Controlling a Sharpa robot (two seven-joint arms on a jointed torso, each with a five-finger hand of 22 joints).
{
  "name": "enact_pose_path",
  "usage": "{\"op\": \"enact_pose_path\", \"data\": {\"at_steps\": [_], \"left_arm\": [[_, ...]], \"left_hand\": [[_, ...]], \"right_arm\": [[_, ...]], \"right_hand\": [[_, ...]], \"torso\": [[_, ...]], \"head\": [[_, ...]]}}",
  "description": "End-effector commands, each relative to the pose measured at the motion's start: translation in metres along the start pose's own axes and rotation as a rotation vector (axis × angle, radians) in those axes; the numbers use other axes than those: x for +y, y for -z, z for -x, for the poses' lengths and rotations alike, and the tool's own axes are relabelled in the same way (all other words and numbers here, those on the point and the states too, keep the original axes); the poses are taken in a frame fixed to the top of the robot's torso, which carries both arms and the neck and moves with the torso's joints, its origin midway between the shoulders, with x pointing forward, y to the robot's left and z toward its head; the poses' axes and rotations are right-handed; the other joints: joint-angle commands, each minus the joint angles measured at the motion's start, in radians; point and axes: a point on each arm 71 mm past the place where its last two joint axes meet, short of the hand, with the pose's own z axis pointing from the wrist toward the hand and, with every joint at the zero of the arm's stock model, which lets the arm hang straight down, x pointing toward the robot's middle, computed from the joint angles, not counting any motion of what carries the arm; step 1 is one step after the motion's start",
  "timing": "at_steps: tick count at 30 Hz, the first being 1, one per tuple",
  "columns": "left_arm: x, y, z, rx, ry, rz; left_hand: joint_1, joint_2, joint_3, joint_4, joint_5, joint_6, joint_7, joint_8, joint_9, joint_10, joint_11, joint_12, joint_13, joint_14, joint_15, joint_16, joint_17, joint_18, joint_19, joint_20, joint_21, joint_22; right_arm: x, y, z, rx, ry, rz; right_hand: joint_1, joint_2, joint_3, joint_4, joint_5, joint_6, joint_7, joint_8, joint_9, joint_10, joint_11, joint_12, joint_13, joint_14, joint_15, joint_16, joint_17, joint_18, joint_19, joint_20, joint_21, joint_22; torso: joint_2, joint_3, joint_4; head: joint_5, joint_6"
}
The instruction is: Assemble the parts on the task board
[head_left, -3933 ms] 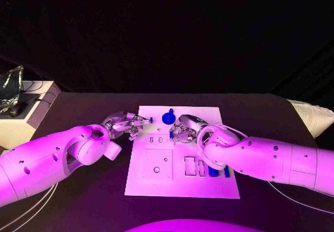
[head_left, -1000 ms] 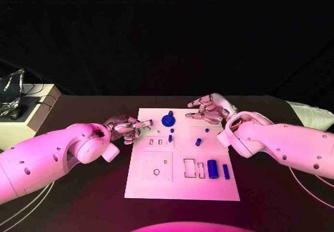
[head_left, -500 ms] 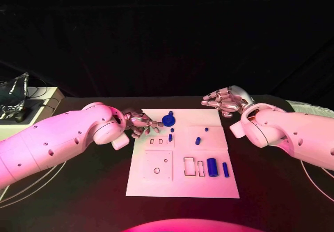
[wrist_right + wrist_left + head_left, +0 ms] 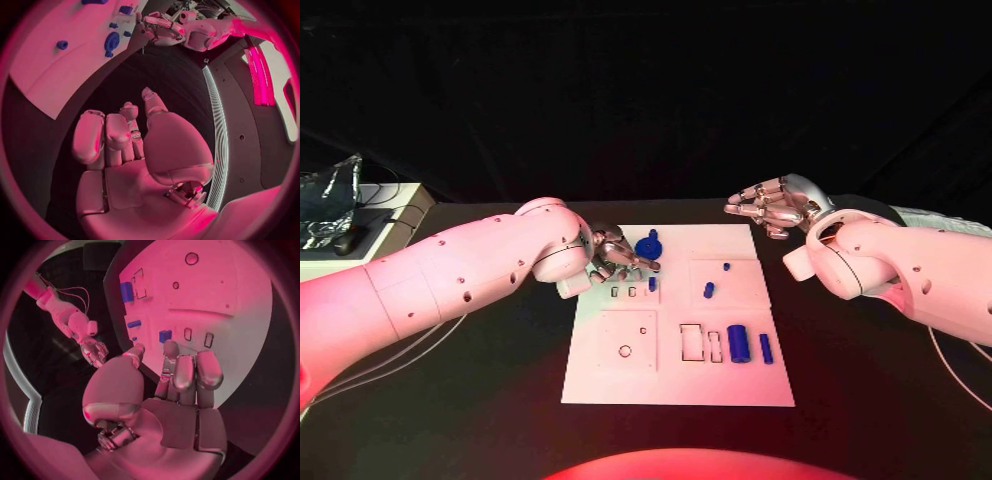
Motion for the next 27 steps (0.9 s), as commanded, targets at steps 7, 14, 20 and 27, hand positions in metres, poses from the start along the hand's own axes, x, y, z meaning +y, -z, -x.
{"op": "enact_pose_path", "data": {"at_steps": [7,14,20,27], "left_arm": [[-0.011,-0.010,-0.008,0.073,-0.129,0.042],[-0.013,-0.013,-0.011,0.106,-0.159,0.054],[-0.013,-0.015,-0.011,0.117,-0.165,0.060],[-0.016,-0.017,-0.013,0.128,-0.144,0.055]], "left_hand": [[0.004,0.016,-0.004,-0.005,-0.003,-0.022,0.003,0.013,0.028,-0.018,0.000,0.006,0.013,-0.002,-0.003,-0.003,-0.004,-0.012,0.002,-0.001,-0.014,0.010],[0.008,0.021,-0.001,-0.012,-0.003,-0.022,0.004,0.009,0.026,-0.020,0.001,0.004,0.014,-0.004,-0.002,-0.006,-0.006,-0.012,0.001,-0.001,-0.018,0.012],[0.007,0.027,-0.003,-0.019,-0.003,-0.022,0.004,0.008,0.027,-0.020,0.001,0.004,0.013,-0.004,-0.002,-0.006,-0.006,-0.012,0.001,-0.001,-0.021,0.016],[0.004,0.031,-0.002,-0.021,-0.003,-0.022,0.004,0.010,0.029,-0.022,0.001,0.002,0.012,-0.006,-0.002,-0.009,-0.008,-0.011,0.000,-0.001,-0.026,0.017]], "right_arm": [[0.000,-0.001,-0.001,0.021,0.016,-0.001],[0.000,-0.001,-0.001,0.021,0.022,0.000],[0.000,-0.001,-0.001,0.021,0.024,0.000],[0.000,-0.001,-0.002,0.025,0.024,0.001]], "right_hand": [[-0.009,0.002,0.002,-0.004,0.002,-0.008,0.001,-0.008,0.003,0.002,0.000,-0.004,-0.002,0.002,-0.004,-0.003,-0.003,0.001,0.077,-0.004,0.001,0.157],[-0.010,0.002,0.002,-0.004,0.001,-0.008,0.001,-0.011,0.003,0.002,0.000,-0.004,-0.002,0.002,-0.004,-0.004,-0.004,0.001,0.077,-0.004,0.001,0.157],[-0.009,0.001,0.003,-0.004,0.000,-0.008,0.002,-0.014,0.004,0.002,0.001,-0.005,-0.002,0.002,-0.004,-0.005,-0.004,0.001,0.077,-0.003,0.001,0.157],[-0.007,0.003,0.004,-0.005,0.000,-0.006,0.001,-0.016,0.005,0.002,0.000,-0.007,-0.003,0.001,-0.004,-0.006,-0.005,0.002,0.077,-0.003,-0.002,0.156]], "torso": [[0.002,-0.0002,-0.0006],[0.002,-0.0017,-0.0004],[0.002,-0.0016,0.0005],[0.002,-0.0013,-0.0001]], "head": [[0.000,-0.005],[0.000,-0.009],[-0.001,-0.012],[0.000,-0.014]]}}
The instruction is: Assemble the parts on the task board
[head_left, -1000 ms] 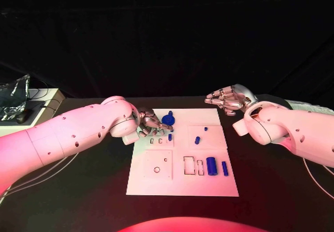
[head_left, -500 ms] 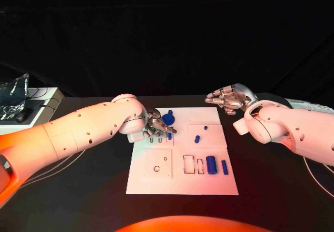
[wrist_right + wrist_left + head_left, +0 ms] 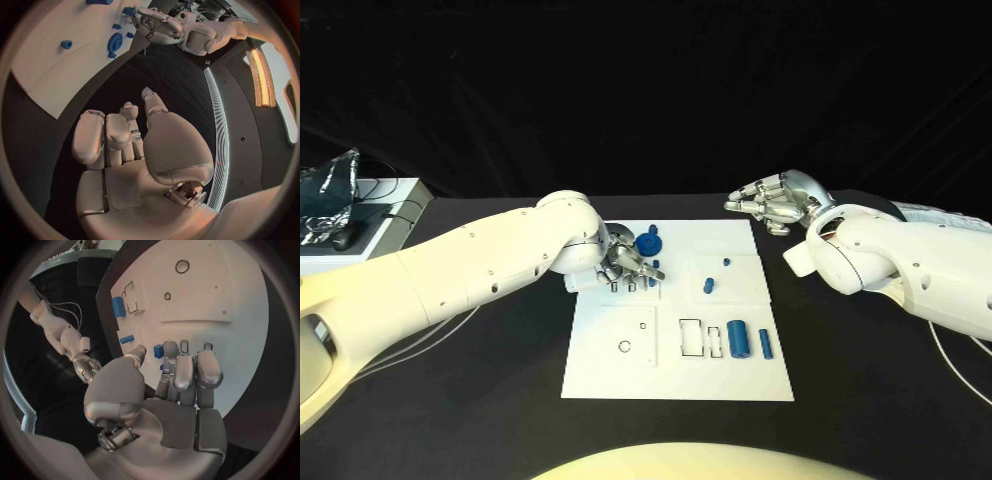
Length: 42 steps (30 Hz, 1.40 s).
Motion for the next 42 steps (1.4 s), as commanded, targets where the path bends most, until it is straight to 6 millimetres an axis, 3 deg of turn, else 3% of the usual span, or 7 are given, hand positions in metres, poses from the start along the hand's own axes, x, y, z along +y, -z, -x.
{"op": "enact_pose_path", "data": {"at_steps": [1,10,19,34,42], "left_arm": [[-0.002,-0.001,-0.001,0.025,0.002,-0.002],[0.002,-0.003,0.002,0.013,0.028,0.006],[0.000,-0.006,0.002,0.015,0.044,0.003],[0.000,-0.007,0.003,0.009,0.074,-0.001],[0.001,-0.008,0.004,0.013,0.079,0.000]], "left_hand": [[-0.004,0.013,0.001,-0.007,-0.003,-0.002,0.004,-0.005,0.002,-0.010,-0.001,-0.002,-0.001,-0.006,-0.002,-0.005,-0.001,-0.012,0.000,-0.001,-0.006,0.001],[0.021,0.046,0.021,-0.037,-0.003,-0.003,0.005,-0.002,0.006,-0.012,-0.001,-0.004,-0.003,-0.008,-0.002,-0.009,-0.005,-0.011,-0.001,-0.001,-0.012,0.003],[0.017,0.038,0.058,-0.077,-0.003,-0.004,0.005,0.000,0.010,-0.013,-0.001,-0.005,-0.004,-0.009,-0.002,-0.012,-0.007,-0.011,-0.002,-0.002,-0.021,0.005],[0.005,0.025,0.066,-0.069,-0.003,-0.003,0.003,0.006,0.020,-0.014,-0.002,-0.006,-0.006,-0.010,-0.003,-0.013,-0.009,-0.013,-0.001,-0.003,-0.030,0.014],[0.012,0.031,0.063,-0.076,-0.004,-0.005,0.004,0.007,0.022,-0.015,-0.001,-0.005,-0.007,-0.012,-0.002,-0.015,-0.010,-0.013,-0.002,-0.003,-0.036,0.018]], "right_arm": [[0.001,0.000,-0.002,0.020,0.007,0.010],[0.002,0.000,-0.003,0.025,0.010,0.012],[0.003,-0.002,-0.006,0.038,0.017,0.017],[0.005,-0.003,-0.011,0.053,0.028,0.022],[0.005,-0.004,-0.012,0.060,0.028,0.020]], "right_hand": [[-0.007,0.003,0.004,-0.005,0.000,-0.004,0.003,-0.006,0.001,0.002,0.000,-0.007,-0.001,0.001,-0.004,-0.006,-0.001,0.002,0.077,-0.003,-0.002,0.157],[-0.007,0.004,0.004,-0.006,-0.002,-0.003,0.004,-0.008,0.001,0.003,0.000,-0.007,-0.001,0.002,-0.004,-0.006,-0.001,0.002,0.078,-0.004,-0.001,0.157],[-0.006,0.006,0.003,-0.009,-0.012,0.000,0.003,-0.012,0.002,0.004,0.000,-0.009,-0.001,0.001,-0.004,-0.008,-0.003,0.002,0.077,-0.004,-0.002,0.157],[-0.006,0.008,0.003,-0.011,-0.018,0.002,0.003,-0.015,0.001,0.004,0.000,-0.011,0.000,0.001,-0.004,-0.010,-0.004,0.002,0.077,-0.004,-0.004,0.156],[-0.006,0.008,0.003,-0.011,-0.018,0.002,0.003,-0.015,0.001,0.004,0.000,-0.011,0.000,0.001,-0.004,-0.010,-0.004,0.002,0.077,-0.004,-0.004,0.156]], "torso": [[0.000,0.0005,0.0001],[0.000,0.0006,0.0001],[0.000,0.0005,0.0005],[-0.001,0.0002,0.0004],[-0.001,0.0005,0.0007]], "head": [[0.001,-0.002],[0.000,-0.006],[0.000,-0.008],[-0.003,-0.010],[-0.003,-0.012]]}}
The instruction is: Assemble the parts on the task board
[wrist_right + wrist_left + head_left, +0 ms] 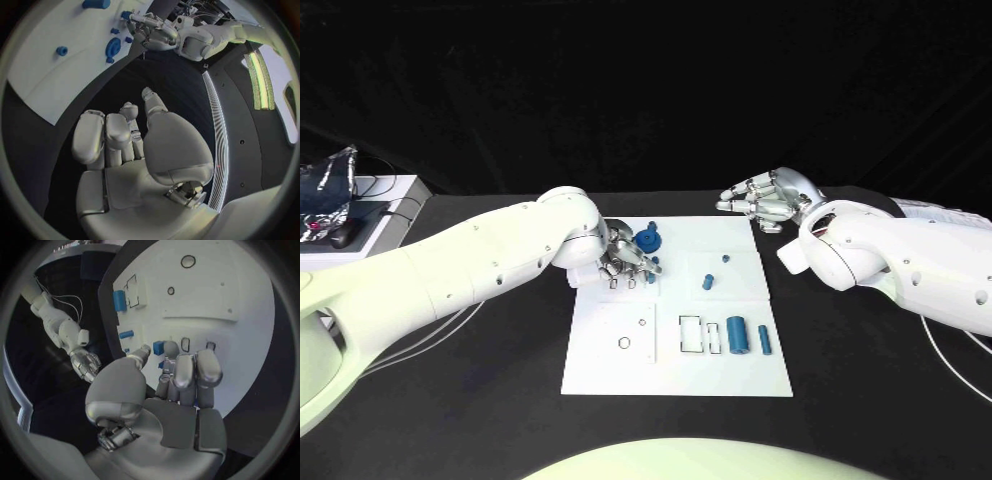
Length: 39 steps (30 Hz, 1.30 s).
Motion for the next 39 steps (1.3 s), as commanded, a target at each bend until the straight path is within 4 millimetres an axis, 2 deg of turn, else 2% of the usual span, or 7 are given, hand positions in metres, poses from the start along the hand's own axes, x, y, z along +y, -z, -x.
{"op": "enact_pose_path", "data": {"at_steps": [1,16,32,39], "left_arm": [[-0.0013,-0.0001,0.0000,0.007,0.013,-0.011],[-0.0032,-0.0015,-0.0015,0.027,0.019,-0.020],[-0.0033,-0.0029,-0.0022,0.042,0.018,-0.020],[-0.0015,-0.0036,-0.0017,0.046,0.023,-0.017]], "left_hand": [[0.005,0.000,-0.001,-0.007,-0.004,-0.001,0.000,0.007,0.001,-0.008,-0.002,-0.005,-0.001,-0.008,0.001,-0.003,-0.001,-0.013,-0.001,-0.003,-0.005,0.002],[0.033,0.016,-0.018,-0.034,-0.004,0.000,0.001,0.007,0.004,-0.010,-0.002,-0.005,-0.002,-0.009,0.001,-0.003,-0.001,-0.013,0.000,-0.003,-0.013,0.013],[0.046,0.026,-0.028,-0.043,-0.004,0.002,-0.001,0.006,0.005,-0.009,-0.003,-0.005,-0.002,-0.008,0.000,-0.001,0.001,-0.014,0.004,-0.004,-0.020,0.023],[0.109,0.069,0.004,-0.090,-0.003,0.001,-0.006,0.007,0.006,-0.009,-0.008,-0.006,-0.003,-0.009,-0.003,-0.002,0.001,-0.015,0.004,-0.006,-0.021,0.026]], "right_arm": [[0.0004,-0.0003,-0.0023,0.023,0.007,0.006],[0.0007,-0.0011,-0.0048,0.030,0.006,0.006],[0.0013,-0.0020,-0.0069,0.036,0.005,0.007],[0.0013,-0.0021,-0.0074,0.038,0.005,0.007]], "right_hand": [[-0.006,0.009,0.000,-0.009,-0.005,0.004,0.005,-0.005,0.001,0.003,-0.002,-0.004,0.000,0.001,-0.005,-0.006,-0.001,0.002,0.078,-0.004,-0.005,0.156],[-0.005,0.010,0.000,-0.010,-0.008,0.005,0.005,-0.006,0.001,0.003,-0.002,-0.004,0.001,0.001,-0.005,-0.006,-0.001,0.002,0.078,-0.004,-0.005,0.156],[-0.005,0.010,0.000,-0.010,-0.008,0.005,0.005,-0.006,0.001,0.003,-0.002,-0.004,0.001,0.001,-0.005,-0.006,-0.001,0.002,0.078,-0.004,-0.005,0.156],[-0.004,0.012,0.000,-0.013,-0.008,0.006,0.005,-0.007,0.001,0.003,-0.003,-0.004,0.001,0.002,-0.005,-0.006,-0.001,0.002,0.078,-0.004,-0.005,0.156]], "torso": [[0.000,0.0004,0.0003],[0.000,0.0000,0.0001],[0.001,0.0000,-0.0001],[0.000,0.0001,0.0002]], "head": [[0.000,-0.001],[0.001,-0.005],[0.000,-0.010],[0.000,-0.014]]}}
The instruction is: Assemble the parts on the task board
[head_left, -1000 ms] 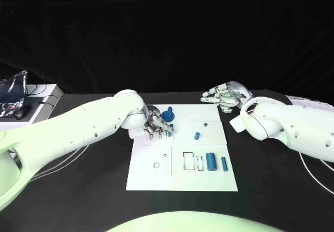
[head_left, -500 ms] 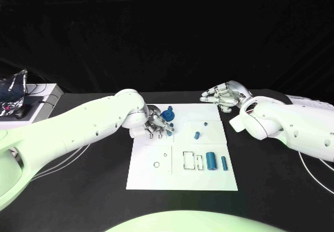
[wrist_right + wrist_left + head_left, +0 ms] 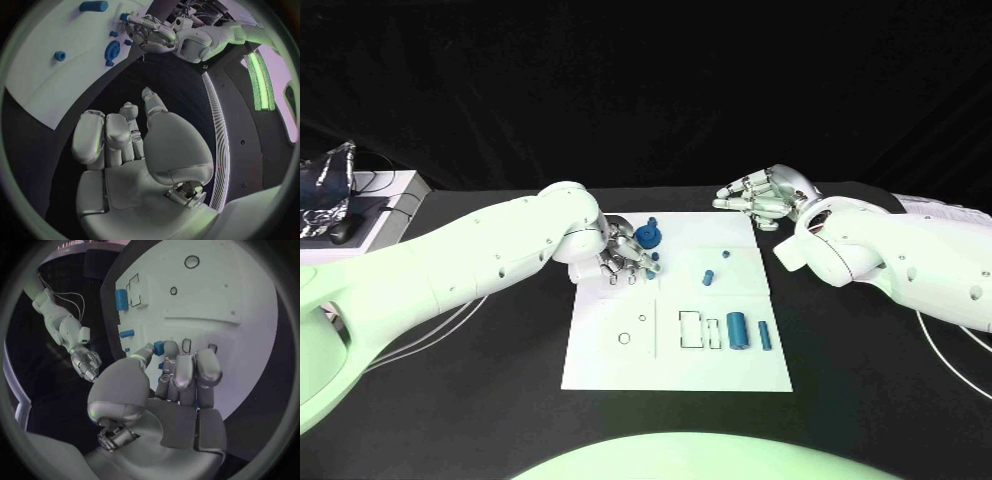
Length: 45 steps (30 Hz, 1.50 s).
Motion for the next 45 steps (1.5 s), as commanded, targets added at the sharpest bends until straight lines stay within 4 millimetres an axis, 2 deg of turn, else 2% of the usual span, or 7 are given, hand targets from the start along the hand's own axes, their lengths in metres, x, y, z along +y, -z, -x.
{"op": "enact_pose_path", "data": {"at_steps": [1,17,26,29,32,38,45], "left_arm": [[-0.002,0.000,-0.002,0.025,-0.002,-0.015],[-0.001,0.001,-0.002,0.029,0.009,-0.023],[0.003,0.004,-0.002,0.037,0.046,-0.030],[0.005,0.007,-0.002,0.040,0.071,-0.037],[0.008,0.011,-0.001,0.040,0.105,-0.048],[0.014,0.021,-0.002,0.032,0.158,-0.066],[0.024,0.033,0.000,-0.008,0.188,-0.072]], "left_hand": [[0.024,0.011,0.011,-0.019,-0.003,0.001,-0.007,0.003,0.000,-0.006,-0.005,-0.007,-0.001,-0.006,-0.001,-0.001,0.001,-0.015,0.004,-0.006,-0.007,0.002],[0.040,0.034,0.198,-0.120,-0.002,-0.008,-0.008,0.002,0.000,-0.006,-0.009,-0.021,-0.005,-0.006,-0.004,-0.003,0.004,-0.023,0.005,-0.017,-0.016,0.011],[-0.034,0.009,0.368,-0.177,0.010,-0.022,-0.020,0.078,0.096,0.015,-0.018,-0.037,-0.008,0.002,-0.010,0.002,0.012,-0.027,0.012,-0.023,-0.019,0.022],[-0.058,-0.006,0.383,-0.181,0.089,-0.018,-0.026,0.093,0.124,0.021,-0.022,-0.041,-0.008,0.004,-0.013,0.003,0.014,-0.028,0.015,-0.026,-0.018,0.025],[-0.098,-0.034,0.388,-0.185,0.249,-0.001,-0.039,0.115,0.164,0.036,-0.032,-0.048,-0.010,0.005,-0.020,0.002,0.017,-0.032,0.022,-0.032,-0.011,0.033],[-0.136,-0.057,0.402,-0.202,0.355,0.022,-0.053,0.113,0.226,0.067,-0.044,-0.063,-0.006,0.009,-0.029,0.002,0.019,-0.039,0.031,-0.041,-0.004,0.044],[-0.151,-0.060,0.378,-0.210,0.420,0.087,-0.068,0.003,0.376,0.101,-0.055,-0.092,0.020,0.013,-0.036,0.009,0.020,-0.047,0.041,-0.051,-0.006,0.059]], "right_arm": [[0.001,0.000,-0.002,0.020,0.005,0.009],[0.000,0.000,-0.003,0.026,0.004,0.008],[-0.001,0.000,-0.004,0.032,0.008,0.007],[-0.002,0.000,-0.004,0.033,0.009,0.006],[-0.002,0.000,-0.004,0.034,0.010,0.006],[-0.003,0.000,-0.003,0.032,0.012,0.004],[-0.004,0.001,-0.002,0.029,0.016,0.003]], "right_hand": [[0.000,0.008,0.000,-0.007,-0.005,0.002,0.001,-0.004,0.002,0.000,-0.006,-0.005,0.001,0.002,-0.005,-0.006,-0.001,0.002,0.078,-0.004,-0.005,0.156],[0.001,0.009,0.000,-0.010,-0.004,0.001,0.002,-0.006,0.001,0.000,-0.006,-0.004,0.002,0.002,-0.005,-0.006,0.000,0.002,0.078,-0.004,-0.005,0.156],[0.001,0.010,0.000,-0.010,-0.004,0.000,0.002,-0.007,0.001,0.000,-0.005,-0.004,0.003,0.002,-0.004,-0.007,0.000,0.002,0.078,-0.004,-0.005,0.156],[0.001,0.010,0.000,-0.010,-0.004,0.000,0.002,-0.007,0.001,0.000,-0.005,-0.004,0.003,0.002,-0.004,-0.007,0.000,0.002,0.078,-0.004,-0.005,0.156],[0.001,0.010,0.000,-0.010,-0.004,0.000,0.002,-0.007,0.001,0.000,-0.005,-0.004,0.003,0.002,-0.004,-0.007,0.000,0.002,0.078,-0.004,-0.005,0.156],[0.001,0.010,0.000,-0.010,-0.004,0.000,0.002,-0.007,0.001,0.000,-0.005,-0.004,0.003,0.002,-0.004,-0.007,0.000,0.002,0.078,-0.004,-0.005,0.156],[0.001,0.009,-0.001,-0.012,-0.004,0.001,0.002,-0.007,0.000,-0.001,-0.005,-0.006,0.002,0.001,-0.004,-0.008,-0.002,0.002,0.078,-0.004,-0.006,0.156]], "torso": [[0.000,0.0004,0.0002],[-0.001,0.0003,0.0004],[-0.002,0.0003,0.0008],[-0.002,0.0007,0.0009],[-0.002,0.0008,0.0000],[-0.002,0.0016,0.0009],[-0.001,0.0017,0.0012]], "head": [[0.000,-0.002],[0.003,-0.003],[0.004,0.000],[0.006,-0.001],[0.007,0.000],[0.009,-0.003],[0.012,-0.006]]}}
